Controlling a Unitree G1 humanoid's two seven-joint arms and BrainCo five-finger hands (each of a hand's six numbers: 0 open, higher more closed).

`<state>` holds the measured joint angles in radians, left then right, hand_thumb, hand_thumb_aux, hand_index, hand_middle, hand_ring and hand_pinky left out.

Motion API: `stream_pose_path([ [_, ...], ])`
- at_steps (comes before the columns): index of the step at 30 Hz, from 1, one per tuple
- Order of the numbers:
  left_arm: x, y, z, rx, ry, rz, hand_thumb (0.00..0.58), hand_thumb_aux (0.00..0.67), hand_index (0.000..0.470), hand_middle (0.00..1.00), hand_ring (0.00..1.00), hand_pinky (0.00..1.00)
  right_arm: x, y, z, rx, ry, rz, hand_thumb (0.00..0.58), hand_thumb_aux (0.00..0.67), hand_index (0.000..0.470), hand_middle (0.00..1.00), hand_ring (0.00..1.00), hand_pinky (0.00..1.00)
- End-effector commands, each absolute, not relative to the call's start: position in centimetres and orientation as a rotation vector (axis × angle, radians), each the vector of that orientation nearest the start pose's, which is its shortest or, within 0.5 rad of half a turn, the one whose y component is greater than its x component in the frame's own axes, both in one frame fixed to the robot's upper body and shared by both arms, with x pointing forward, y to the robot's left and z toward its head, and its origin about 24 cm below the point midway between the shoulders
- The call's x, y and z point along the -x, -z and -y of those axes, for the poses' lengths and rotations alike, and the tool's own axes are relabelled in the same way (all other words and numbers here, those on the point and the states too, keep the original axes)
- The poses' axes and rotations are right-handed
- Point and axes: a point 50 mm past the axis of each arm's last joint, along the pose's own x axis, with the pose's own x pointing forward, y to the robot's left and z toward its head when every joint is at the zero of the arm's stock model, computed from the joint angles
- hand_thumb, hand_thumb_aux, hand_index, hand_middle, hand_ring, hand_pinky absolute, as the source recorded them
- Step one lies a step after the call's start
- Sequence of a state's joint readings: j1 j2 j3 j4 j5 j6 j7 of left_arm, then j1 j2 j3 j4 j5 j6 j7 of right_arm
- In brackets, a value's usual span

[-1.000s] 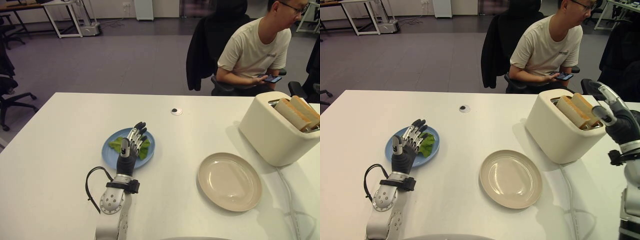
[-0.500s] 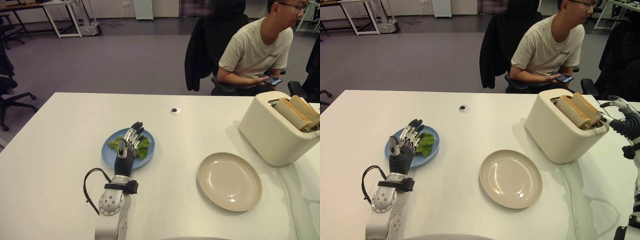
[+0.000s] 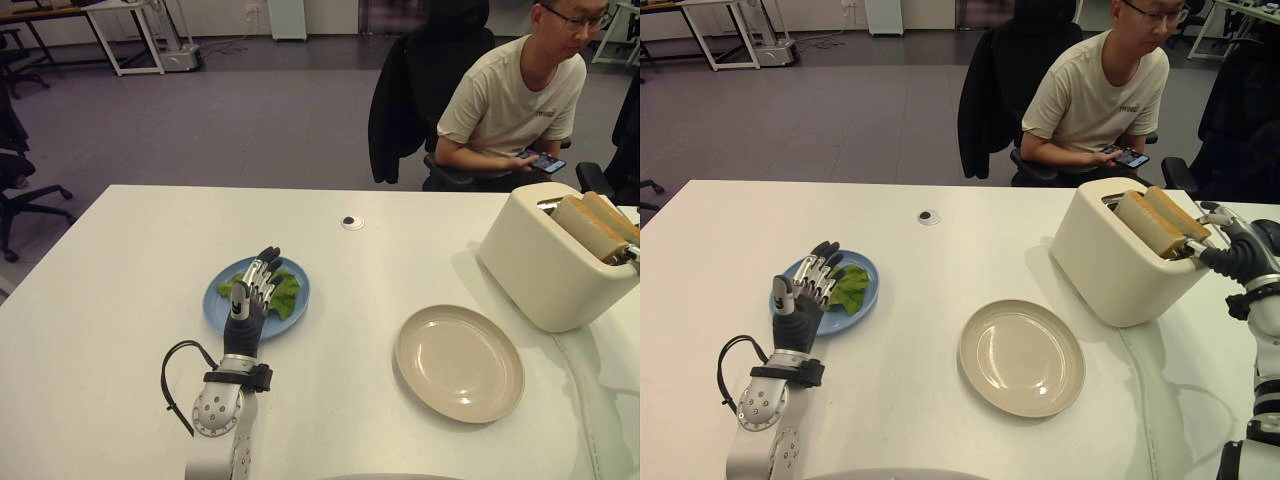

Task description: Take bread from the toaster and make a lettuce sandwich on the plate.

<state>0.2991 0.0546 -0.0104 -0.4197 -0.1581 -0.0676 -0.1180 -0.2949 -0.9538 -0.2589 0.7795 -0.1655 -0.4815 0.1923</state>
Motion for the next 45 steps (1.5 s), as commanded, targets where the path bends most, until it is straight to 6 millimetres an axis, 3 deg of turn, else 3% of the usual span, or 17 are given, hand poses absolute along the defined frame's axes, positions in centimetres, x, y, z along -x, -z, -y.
stream_pose_path([
  [1,-19.2,-8.3,-16.5,0.072,0.071,0.203,0.000,0.000,0.000,0.00,0.00,0.00,-26.6,-15.4,39.0,0.981,0.144,0.045,0.580,0.670,0.470,0.00,0.00,0.00],
  [10,-19.2,-8.3,-16.3,0.073,0.072,0.203,0.000,0.000,0.000,0.00,0.00,0.00,-27.2,-16.7,37.8,0.934,0.139,0.100,0.580,0.670,0.470,0.00,0.00,0.00],
  [13,-19.2,-8.3,-16.2,0.075,0.072,0.204,0.000,0.000,0.000,0.00,0.00,0.00,-27.2,-18.6,37.8,0.855,0.170,0.168,0.580,0.670,0.470,0.00,0.00,0.00],
  [18,-19.2,-8.3,-16.1,0.078,0.071,0.207,0.000,0.000,0.000,0.00,0.00,0.00,-26.7,-23.5,37.7,0.671,0.255,0.346,0.580,0.670,0.470,0.00,0.00,0.00],
  [22,-19.3,-8.3,-16.0,0.078,0.072,0.209,0.000,0.000,0.000,0.00,0.00,0.00,-26.2,-24.9,35.2,0.580,0.151,0.402,0.580,0.670,0.470,0.00,0.00,0.00],
  [30,-19.5,-8.4,-15.9,0.072,0.086,0.213,0.000,0.000,0.000,0.00,0.00,0.00,-22.7,-27.4,29.8,0.378,-0.204,0.382,0.580,0.670,0.470,0.00,0.00,0.00],
  [32,-19.6,-8.5,-15.9,0.067,0.088,0.214,0.000,0.000,0.000,0.00,0.00,0.00,-21.9,-25.5,28.1,0.335,-0.359,0.267,0.580,0.670,0.470,0.00,0.00,0.00],
  [34,-19.8,-8.6,-16.0,0.055,0.087,0.221,0.000,0.000,0.000,0.00,0.00,0.00,-21.3,-22.1,27.0,0.300,-0.456,0.115,0.580,0.670,0.470,0.00,0.00,0.00],
  [38,-20.6,-9.1,-16.8,-0.004,0.089,0.244,0.000,0.000,0.000,0.00,0.00,0.00,-19.7,-13.5,25.8,0.224,-0.519,-0.184,0.580,0.670,0.470,0.00,0.00,0.00],
  [41,-21.3,-9.9,-17.9,-0.082,0.084,0.274,0.000,0.000,0.000,0.00,0.00,0.00,-18.5,-10.3,25.1,0.171,-0.538,-0.296,0.580,0.670,0.470,0.00,0.00,0.00],
  [45,-22.4,-10.7,-19.3,-0.243,0.087,0.314,0.000,0.000,0.000,0.00,0.00,0.00,-17.0,-7.7,24.7,0.206,-0.554,-0.378,0.580,0.670,0.470,0.00,0.00,0.00],
])
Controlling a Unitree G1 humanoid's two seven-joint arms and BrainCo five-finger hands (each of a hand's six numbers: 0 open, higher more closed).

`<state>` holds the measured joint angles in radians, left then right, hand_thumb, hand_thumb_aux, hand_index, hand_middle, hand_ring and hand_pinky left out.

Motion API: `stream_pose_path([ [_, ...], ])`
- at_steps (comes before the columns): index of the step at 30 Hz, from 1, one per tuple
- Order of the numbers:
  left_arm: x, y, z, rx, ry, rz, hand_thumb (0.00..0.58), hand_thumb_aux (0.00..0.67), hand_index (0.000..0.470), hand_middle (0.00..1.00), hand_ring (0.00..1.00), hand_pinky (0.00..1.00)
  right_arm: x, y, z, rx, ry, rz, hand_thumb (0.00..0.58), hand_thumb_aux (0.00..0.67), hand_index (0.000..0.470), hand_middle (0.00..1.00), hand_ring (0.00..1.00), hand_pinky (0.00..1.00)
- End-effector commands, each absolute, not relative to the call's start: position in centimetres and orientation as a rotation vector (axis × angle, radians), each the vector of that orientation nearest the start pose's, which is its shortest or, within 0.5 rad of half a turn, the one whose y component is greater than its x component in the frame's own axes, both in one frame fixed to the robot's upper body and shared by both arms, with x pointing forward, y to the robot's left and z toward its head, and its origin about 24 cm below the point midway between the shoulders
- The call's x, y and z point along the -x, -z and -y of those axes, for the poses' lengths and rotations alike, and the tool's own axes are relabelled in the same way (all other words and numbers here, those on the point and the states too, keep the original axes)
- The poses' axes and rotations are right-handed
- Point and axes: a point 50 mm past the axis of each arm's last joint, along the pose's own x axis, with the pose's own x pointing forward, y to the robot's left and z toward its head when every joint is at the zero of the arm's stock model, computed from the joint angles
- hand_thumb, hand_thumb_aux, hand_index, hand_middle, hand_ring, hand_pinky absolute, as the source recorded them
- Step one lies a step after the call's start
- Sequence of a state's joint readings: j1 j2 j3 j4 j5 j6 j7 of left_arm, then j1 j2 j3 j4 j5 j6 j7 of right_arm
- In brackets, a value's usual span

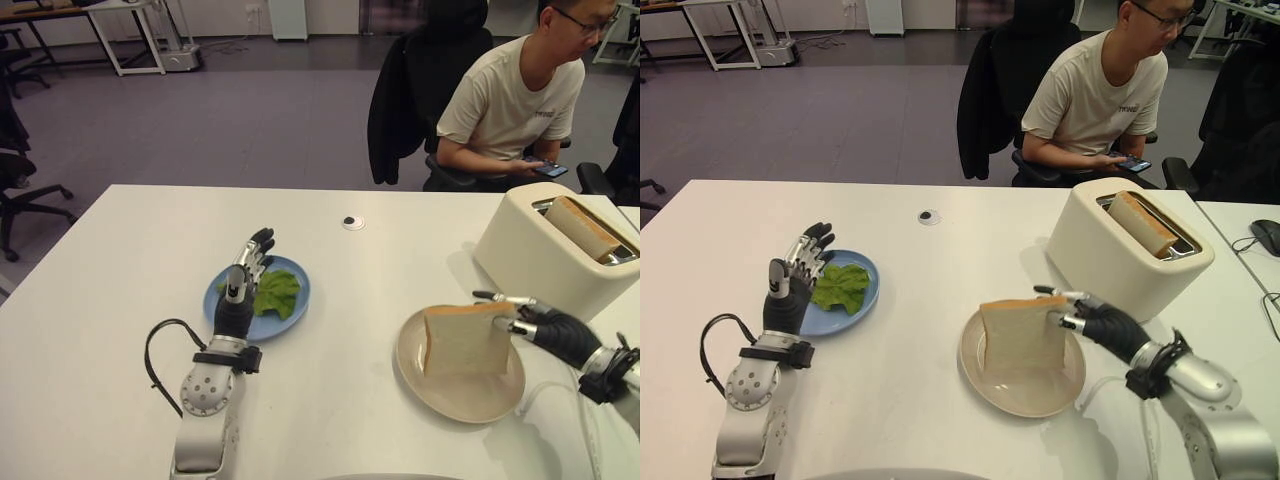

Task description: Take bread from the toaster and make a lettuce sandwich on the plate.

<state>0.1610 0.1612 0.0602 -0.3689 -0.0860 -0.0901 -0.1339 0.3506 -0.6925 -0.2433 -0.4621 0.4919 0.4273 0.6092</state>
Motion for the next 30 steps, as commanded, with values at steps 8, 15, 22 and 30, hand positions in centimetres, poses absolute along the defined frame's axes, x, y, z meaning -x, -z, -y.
stream_pose_path([
  [8,-26.4,-10.8,-22.6,-0.954,0.132,0.277,0.000,0.000,0.000,0.00,0.00,0.00,-17.3,-12.9,24.6,0.680,-0.543,-0.160,0.000,0.000,0.000,0.00,0.00,0.00],
  [15,-28.6,-9.3,-25.6,-1.526,0.163,0.117,0.000,0.000,0.000,0.00,0.00,0.00,-17.1,-18.7,23.0,0.897,-0.438,0.074,0.000,0.000,0.000,0.00,0.00,0.00],
  [22,-28.3,-4.1,-27.2,-1.664,0.333,-0.146,0.000,0.000,0.000,0.00,0.00,0.00,-17.5,-16.2,23.6,0.686,-0.377,0.024,0.000,0.000,0.000,0.00,0.00,0.00],
  [30,-28.4,-3.5,-27.5,-1.659,0.333,-0.141,0.500,0.420,0.295,0.00,0.00,0.00,-17.6,-14.2,23.5,0.455,-0.313,0.047,0.000,0.000,0.000,0.00,0.00,0.00],
])
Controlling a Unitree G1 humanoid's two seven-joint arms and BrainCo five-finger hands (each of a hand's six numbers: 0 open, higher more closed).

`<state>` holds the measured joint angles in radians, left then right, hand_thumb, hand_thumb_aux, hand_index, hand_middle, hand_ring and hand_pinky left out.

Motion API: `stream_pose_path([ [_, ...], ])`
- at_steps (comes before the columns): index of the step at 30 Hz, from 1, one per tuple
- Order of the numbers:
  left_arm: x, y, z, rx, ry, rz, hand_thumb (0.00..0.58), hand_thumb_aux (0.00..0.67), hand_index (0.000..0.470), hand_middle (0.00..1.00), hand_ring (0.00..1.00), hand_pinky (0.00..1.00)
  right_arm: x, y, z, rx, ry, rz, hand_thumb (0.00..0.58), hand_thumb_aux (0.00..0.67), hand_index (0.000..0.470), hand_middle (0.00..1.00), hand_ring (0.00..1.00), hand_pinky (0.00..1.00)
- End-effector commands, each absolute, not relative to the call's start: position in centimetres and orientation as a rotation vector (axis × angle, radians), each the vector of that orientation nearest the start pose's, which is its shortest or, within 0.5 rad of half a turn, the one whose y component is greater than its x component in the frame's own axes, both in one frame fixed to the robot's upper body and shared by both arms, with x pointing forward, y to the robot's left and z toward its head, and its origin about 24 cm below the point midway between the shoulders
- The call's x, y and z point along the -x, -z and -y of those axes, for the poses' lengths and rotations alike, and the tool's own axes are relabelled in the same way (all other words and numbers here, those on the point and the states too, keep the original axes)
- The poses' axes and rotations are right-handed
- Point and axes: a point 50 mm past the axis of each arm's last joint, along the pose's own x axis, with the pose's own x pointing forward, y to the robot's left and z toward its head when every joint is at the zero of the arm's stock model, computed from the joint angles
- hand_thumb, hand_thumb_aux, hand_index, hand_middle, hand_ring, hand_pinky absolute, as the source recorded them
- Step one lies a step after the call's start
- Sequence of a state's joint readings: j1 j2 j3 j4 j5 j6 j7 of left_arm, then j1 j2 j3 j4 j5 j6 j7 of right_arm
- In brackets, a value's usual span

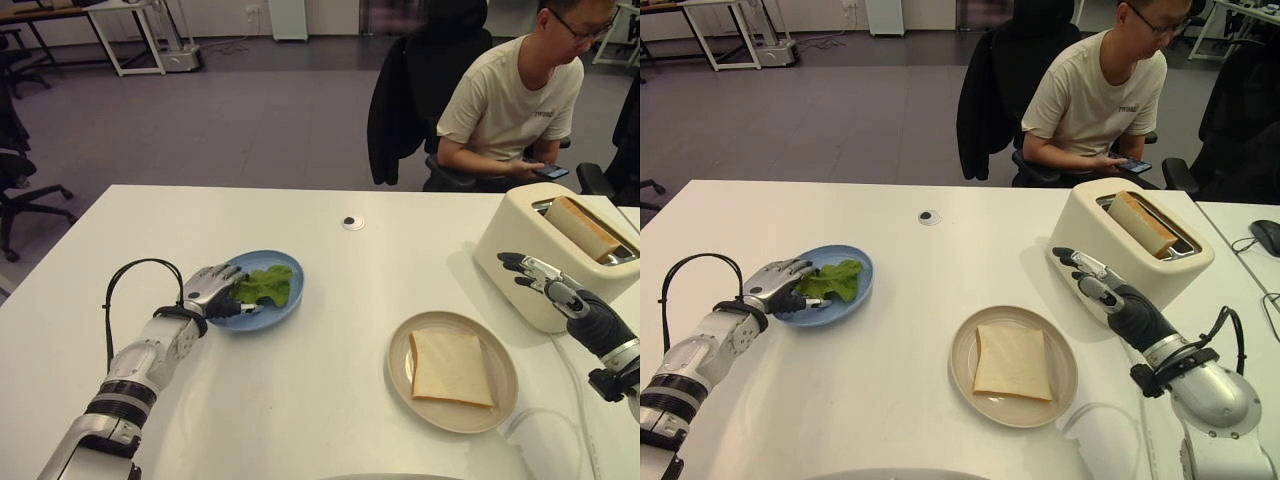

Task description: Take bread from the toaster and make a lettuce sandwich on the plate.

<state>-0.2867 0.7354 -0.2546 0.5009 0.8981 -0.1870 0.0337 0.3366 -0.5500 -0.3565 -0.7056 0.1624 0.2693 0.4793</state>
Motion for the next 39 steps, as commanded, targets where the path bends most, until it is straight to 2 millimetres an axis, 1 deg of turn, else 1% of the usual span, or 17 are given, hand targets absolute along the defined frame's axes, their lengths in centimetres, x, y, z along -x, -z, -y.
stream_pose_path([
  [1,-28.5,-3.7,-27.3,-1.655,0.327,-0.123,0.516,0.447,0.313,0.00,0.00,0.00,-17.7,-13.9,23.5,0.452,-0.308,0.040,0.000,0.000,0.000,0.00,0.00,0.00],
  [2,-28.5,-4.0,-27.1,-1.651,0.322,-0.100,0.527,0.468,0.328,0.00,0.00,0.00,-17.8,-13.7,23.6,0.441,-0.300,0.033,0.000,0.000,0.000,0.00,0.00,0.00],
  [7,-28.4,-5.8,-25.8,-1.625,0.299,0.003,0.536,0.486,0.341,0.00,0.00,0.00,-17.9,-12.5,23.9,0.423,-0.287,0.001,0.000,0.000,0.000,0.00,0.00,0.00],
  [11,-28.3,-7.0,-25.1,-1.603,0.285,0.058,0.552,0.523,0.367,0.00,0.00,0.00,-18.0,-11.9,23.8,0.414,-0.291,-0.010,0.000,0.000,0.000,0.00,0.00,0.00],
  [14,-28.2,-8.0,-24.2,-1.577,0.281,0.102,0.572,0.594,0.417,0.00,0.00,0.00,-18.0,-11.7,23.7,0.409,-0.294,-0.013,0.000,0.000,0.000,0.00,0.00,0.00],
  [16,-28.2,-8.7,-23.8,-1.560,0.275,0.129,0.580,0.657,0.461,0.00,0.00,0.00,-18.1,-11.6,23.7,0.404,-0.290,-0.015,0.000,0.000,0.000,0.00,0.00,0.00],
  [17,-28.2,-9.1,-23.5,-1.549,0.272,0.144,0.580,0.670,0.470,0.00,0.00,0.00,-18.1,-11.5,23.7,0.402,-0.287,-0.016,0.000,0.000,0.000,0.00,0.00,0.00],
  [21,-28.1,-10.1,-22.7,-1.504,0.269,0.189,0.580,0.670,0.470,0.00,0.00,0.00,-18.2,-11.4,23.9,0.392,-0.273,-0.017,0.000,0.000,0.000,0.00,0.00,0.00],
  [29,-27.2,-12.6,-19.4,-1.306,0.305,0.312,0.580,0.670,0.470,0.00,0.00,0.00,-18.5,-11.3,24.3,0.375,-0.242,-0.009,0.000,0.000,0.000,0.00,0.00,0.00],
  [32,-26.9,-13.0,-18.7,-1.234,0.326,0.320,0.580,0.670,0.470,0.00,0.00,0.00,-18.6,-11.3,24.5,0.373,-0.236,-0.008,0.000,0.000,0.000,0.00,0.00,0.00],
  [34,-26.4,-13.3,-17.3,-1.184,0.359,0.350,0.580,0.670,0.470,0.00,0.00,0.00,-18.8,-11.3,24.6,0.373,-0.231,-0.006,0.000,0.000,0.000,0.00,0.00,0.00],
  [35,-26.0,-13.2,-16.2,-1.162,0.391,0.366,0.580,0.670,0.470,0.00,0.00,0.00,-19.0,-11.4,24.6,0.371,-0.230,-0.002,0.000,0.000,0.000,0.00,0.00,0.00],
  [39,-24.6,-11.8,-11.0,-1.105,0.541,0.408,0.580,0.670,0.470,0.00,0.00,0.00,-19.7,-11.8,24.7,0.373,-0.227,0.016,0.000,0.000,0.000,0.00,0.00,0.00],
])
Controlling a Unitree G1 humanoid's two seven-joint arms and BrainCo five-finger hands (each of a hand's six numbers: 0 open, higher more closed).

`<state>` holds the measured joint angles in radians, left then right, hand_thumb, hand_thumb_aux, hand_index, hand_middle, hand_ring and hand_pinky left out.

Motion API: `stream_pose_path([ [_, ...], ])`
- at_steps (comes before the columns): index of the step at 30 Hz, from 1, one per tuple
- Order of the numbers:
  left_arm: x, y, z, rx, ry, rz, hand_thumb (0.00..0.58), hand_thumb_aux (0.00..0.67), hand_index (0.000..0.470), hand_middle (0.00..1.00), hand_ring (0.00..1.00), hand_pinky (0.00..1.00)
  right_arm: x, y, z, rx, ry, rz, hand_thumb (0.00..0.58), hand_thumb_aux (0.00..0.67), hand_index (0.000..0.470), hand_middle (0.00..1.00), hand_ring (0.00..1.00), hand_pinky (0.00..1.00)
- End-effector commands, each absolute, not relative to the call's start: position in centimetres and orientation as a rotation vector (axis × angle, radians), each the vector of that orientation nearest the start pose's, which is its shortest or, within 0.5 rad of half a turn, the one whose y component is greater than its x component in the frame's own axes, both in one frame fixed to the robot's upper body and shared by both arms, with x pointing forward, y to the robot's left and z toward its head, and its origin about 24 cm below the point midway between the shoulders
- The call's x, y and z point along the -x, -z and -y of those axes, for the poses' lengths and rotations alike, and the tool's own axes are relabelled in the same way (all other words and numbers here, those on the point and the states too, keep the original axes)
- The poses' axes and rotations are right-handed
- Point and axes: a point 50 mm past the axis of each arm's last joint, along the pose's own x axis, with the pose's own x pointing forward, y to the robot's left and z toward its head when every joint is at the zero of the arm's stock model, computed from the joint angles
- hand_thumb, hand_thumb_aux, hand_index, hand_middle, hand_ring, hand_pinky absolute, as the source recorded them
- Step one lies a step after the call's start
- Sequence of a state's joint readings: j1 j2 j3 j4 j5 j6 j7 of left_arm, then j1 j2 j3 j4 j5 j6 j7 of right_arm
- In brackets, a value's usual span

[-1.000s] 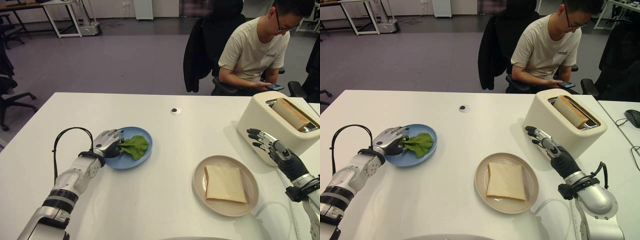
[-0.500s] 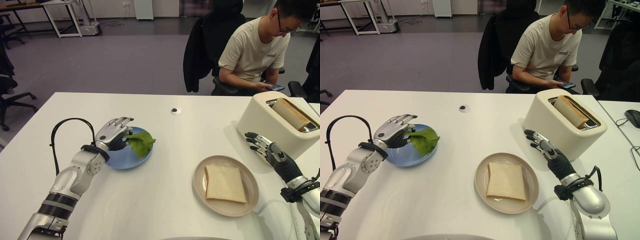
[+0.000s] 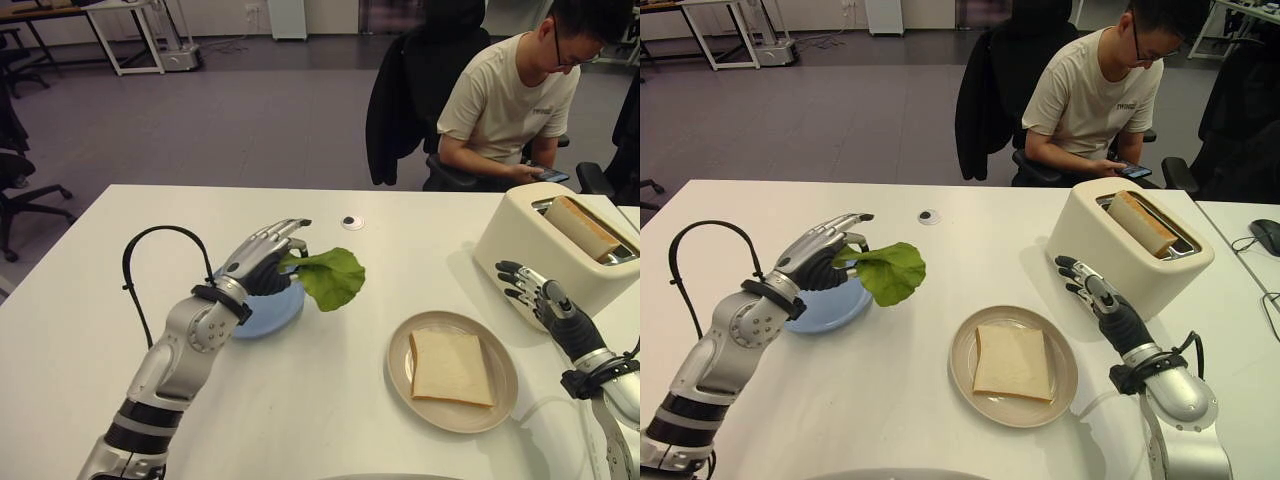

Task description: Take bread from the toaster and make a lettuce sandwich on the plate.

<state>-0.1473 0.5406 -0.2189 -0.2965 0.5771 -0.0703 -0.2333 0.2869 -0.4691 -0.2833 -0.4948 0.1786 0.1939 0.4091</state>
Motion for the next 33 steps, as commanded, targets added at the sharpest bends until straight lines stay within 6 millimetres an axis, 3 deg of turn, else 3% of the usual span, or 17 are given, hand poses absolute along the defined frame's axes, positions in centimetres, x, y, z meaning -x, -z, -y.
stream_pose_path([
  [1,-24.5,-11.5,-9.5,-1.092,0.574,0.424,0.580,0.670,0.470,0.00,0.00,0.00,-19.8,-12.0,24.8,0.376,-0.217,0.029,0.000,0.000,0.000,0.00,0.00,0.00],
  [4,-24.2,-10.6,-5.1,-1.069,0.671,0.468,0.580,0.670,0.470,0.00,0.00,0.00,-20.1,-13.5,24.8,0.381,-0.185,0.097,0.000,0.000,0.000,0.00,0.00,0.00],
  [8,-23.7,-9.8,-1.0,-1.061,0.741,0.512,0.580,0.670,0.470,0.00,0.00,0.00,-20.2,-15.6,24.3,0.390,-0.167,0.195,0.000,0.000,0.000,0.00,0.00,0.00],
  [13,-22.9,-7.8,1.1,-1.093,0.812,0.513,0.580,0.670,0.470,0.00,0.00,0.00,-20.2,-20.0,23.9,0.511,-0.102,0.372,0.000,0.000,0.000,0.00,0.00,0.00],
  [16,-22.3,-6.9,1.4,-1.119,0.848,0.507,0.580,0.670,0.470,0.00,0.00,0.00,-21.0,-21.7,25.6,0.665,0.016,0.410,0.000,0.000,0.000,0.00,0.00,0.00],
  [17,-22.3,-6.6,1.3,-1.129,0.857,0.500,0.572,0.591,0.415,0.00,0.00,0.00,-21.4,-22.2,26.6,0.720,0.068,0.409,0.000,0.000,0.000,0.00,0.00,0.00],
  [18,-22.2,-6.5,1.2,-1.132,0.861,0.495,0.417,0.315,0.221,0.00,0.00,0.00,-21.8,-22.5,27.7,0.786,0.123,0.400,0.000,0.000,0.000,0.00,0.00,0.00],
  [19,-22.1,-6.5,1.1,-1.127,0.867,0.490,0.000,0.000,0.000,0.00,0.00,0.00,-22.1,-22.7,28.8,0.838,0.171,0.391,0.000,0.000,0.000,0.00,0.00,0.00],
  [23,-21.9,-6.5,1.1,-1.107,0.868,0.483,0.000,0.000,0.000,0.00,0.00,0.00,-23.2,-21.8,32.5,1.034,0.309,0.312,0.000,0.000,0.000,0.00,0.00,0.00],
  [26,-21.9,-7.0,0.8,-1.099,0.843,0.487,0.000,0.000,0.000,0.00,0.00,0.00,-24.1,-19.4,35.0,1.101,0.333,0.192,0.000,0.000,0.000,0.00,0.00,0.00],
  [29,-22.1,-7.5,0.4,-1.091,0.825,0.494,0.000,0.000,0.000,0.00,0.00,0.00,-24.6,-16.6,35.8,1.109,0.287,0.107,0.000,0.000,0.000,0.00,0.00,0.00],
  [30,-22.1,-7.6,0.3,-1.090,0.819,0.496,0.000,0.000,0.000,0.00,0.00,0.00,-24.7,-15.9,35.7,1.106,0.263,0.093,0.164,0.102,0.072,0.00,0.00,0.00],
  [31,-22.2,-7.8,0.2,-1.090,0.811,0.498,0.000,0.000,0.000,0.00,0.00,0.00,-24.9,-15.3,35.4,1.101,0.238,0.082,0.227,0.147,0.103,0.00,0.00,0.00],
  [32,-22.3,-8.0,0.0,-1.088,0.802,0.500,0.000,0.000,0.000,0.00,0.00,0.00,-25.0,-14.9,35.2,1.100,0.218,0.075,0.408,0.305,0.214,0.00,0.00,0.00],
  [33,-22.4,-8.3,-0.2,-1.086,0.790,0.504,0.000,0.000,0.000,0.00,0.00,0.00,-25.2,-14.5,34.9,1.099,0.199,0.068,0.460,0.365,0.256,0.00,0.00,0.00],
])
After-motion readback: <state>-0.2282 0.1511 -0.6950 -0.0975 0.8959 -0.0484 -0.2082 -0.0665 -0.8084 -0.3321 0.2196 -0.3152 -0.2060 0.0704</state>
